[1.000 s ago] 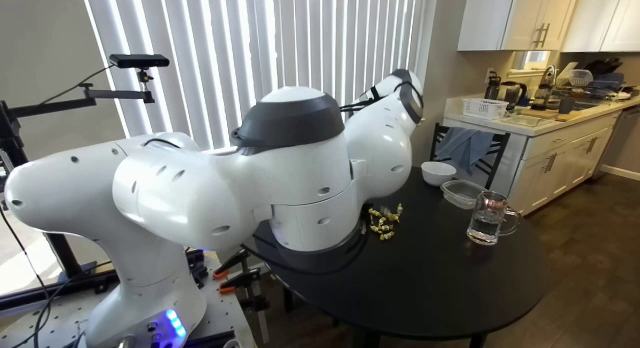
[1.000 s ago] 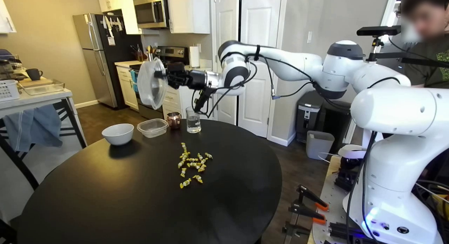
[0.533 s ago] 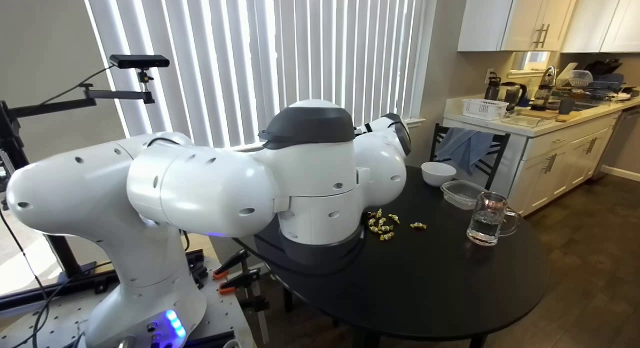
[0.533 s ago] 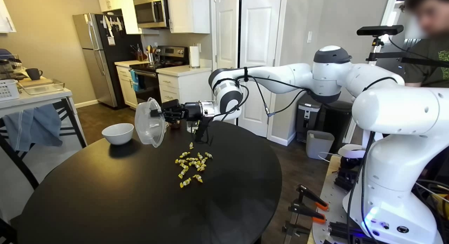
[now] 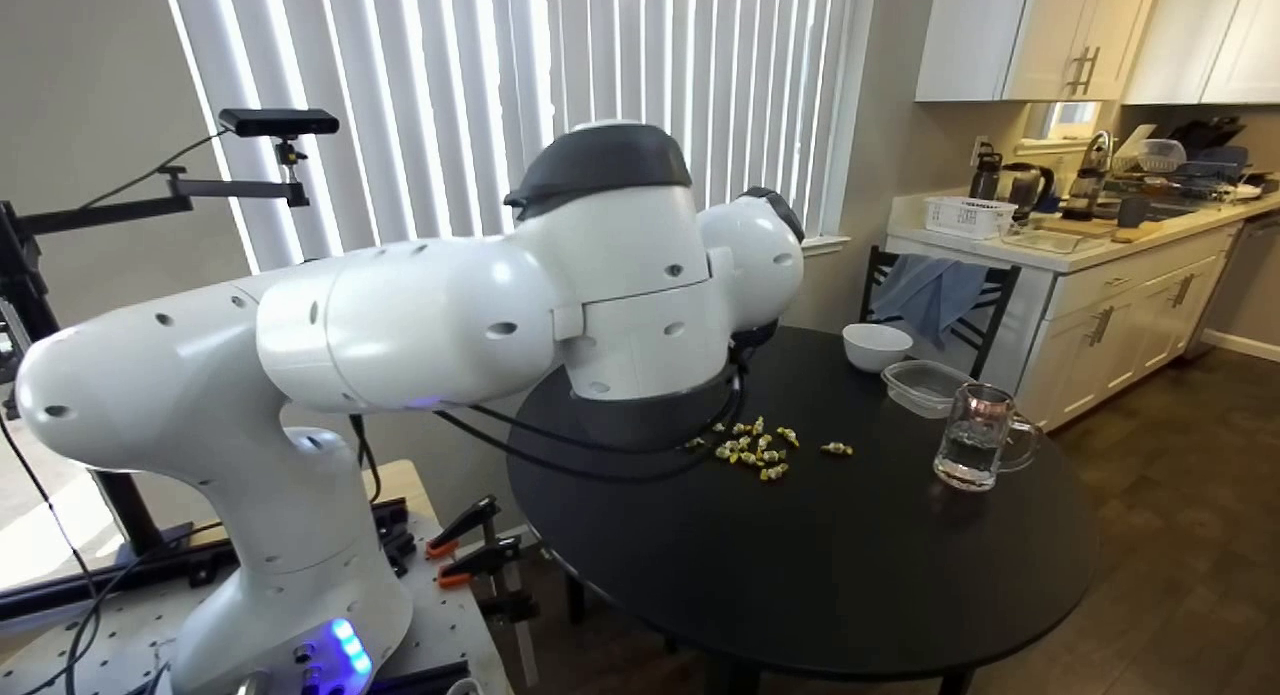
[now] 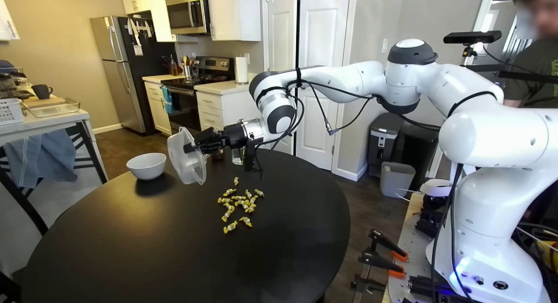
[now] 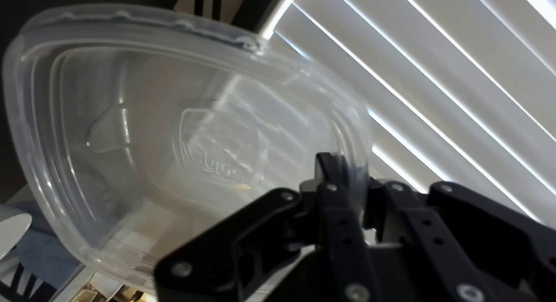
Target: Pick up the clear lunch box with candy and pour out all the candy onto the table
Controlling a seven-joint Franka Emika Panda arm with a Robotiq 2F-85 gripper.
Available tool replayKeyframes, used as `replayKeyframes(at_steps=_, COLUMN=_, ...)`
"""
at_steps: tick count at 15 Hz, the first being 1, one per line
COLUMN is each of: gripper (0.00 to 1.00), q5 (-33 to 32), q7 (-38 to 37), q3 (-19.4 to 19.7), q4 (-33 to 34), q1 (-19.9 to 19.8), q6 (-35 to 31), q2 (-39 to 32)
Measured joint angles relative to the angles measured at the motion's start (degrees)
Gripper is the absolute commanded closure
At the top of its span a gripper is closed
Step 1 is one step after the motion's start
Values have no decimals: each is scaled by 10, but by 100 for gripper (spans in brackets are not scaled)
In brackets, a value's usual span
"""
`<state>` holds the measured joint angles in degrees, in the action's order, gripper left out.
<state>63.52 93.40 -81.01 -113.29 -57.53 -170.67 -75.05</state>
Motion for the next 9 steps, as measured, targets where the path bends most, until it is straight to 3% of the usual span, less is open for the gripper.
replayKeyframes(at_steps=4, gripper=99, q5=0, q7=-44, q3=24, q4=-2, q1=37, q6=-60, q2=69)
replayKeyframes(at_steps=9, gripper=99, q5=0, q7=-137, q3=92, q4=-3, q1=104, q6=-94, q2=169)
